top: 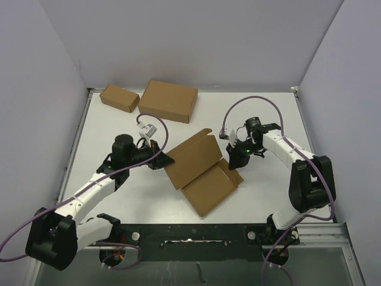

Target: Fold the paper box

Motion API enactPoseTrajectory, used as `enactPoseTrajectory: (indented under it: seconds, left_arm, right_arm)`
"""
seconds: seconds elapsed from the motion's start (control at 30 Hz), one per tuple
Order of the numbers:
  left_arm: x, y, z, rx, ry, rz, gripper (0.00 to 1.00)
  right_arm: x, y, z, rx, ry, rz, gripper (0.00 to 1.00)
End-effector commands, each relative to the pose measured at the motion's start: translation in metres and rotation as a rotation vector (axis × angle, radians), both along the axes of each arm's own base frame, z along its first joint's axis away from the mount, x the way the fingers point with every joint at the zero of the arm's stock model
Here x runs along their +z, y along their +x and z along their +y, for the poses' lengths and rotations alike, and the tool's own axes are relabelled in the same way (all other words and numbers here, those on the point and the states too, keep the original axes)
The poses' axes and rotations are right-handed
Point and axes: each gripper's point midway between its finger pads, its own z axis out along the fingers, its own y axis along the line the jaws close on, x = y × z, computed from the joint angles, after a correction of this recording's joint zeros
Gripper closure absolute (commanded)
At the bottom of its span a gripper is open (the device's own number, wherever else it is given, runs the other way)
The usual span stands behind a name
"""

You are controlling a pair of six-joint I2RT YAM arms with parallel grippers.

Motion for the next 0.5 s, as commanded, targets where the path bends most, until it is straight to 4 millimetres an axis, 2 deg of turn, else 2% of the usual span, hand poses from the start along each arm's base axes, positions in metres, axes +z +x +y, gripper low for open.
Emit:
enactPoseTrajectory:
  seconds: [0.0, 0.13, 0.17, 0.47]
  left_arm:
    - [0.016, 0.012, -0.004, -0.001, -0.007, -0.071, 1.00]
    - [0.014, 0.013, -0.004, -0.004, -0.002, -0.073, 1.00]
    - [0.013, 0.013, -0.004, -0.002, 0.000, -0.072, 1.00]
    - [0.011, 0.015, -0.004, -0.003, 0.005, -0.070, 1.00]
  right_arm:
    - [0.000, -0.006, 0.021, 0.024, 0.097, 0.077, 0.98]
    - [-0.010, -0.010, 0.025, 0.014, 0.146, 0.153, 0.86]
    - [-0.010, -0.011, 0.026, 0.010, 0.175, 0.177, 0.80]
    - [0.011, -0.019, 0.032, 0.021, 0.363, 0.270, 0.44]
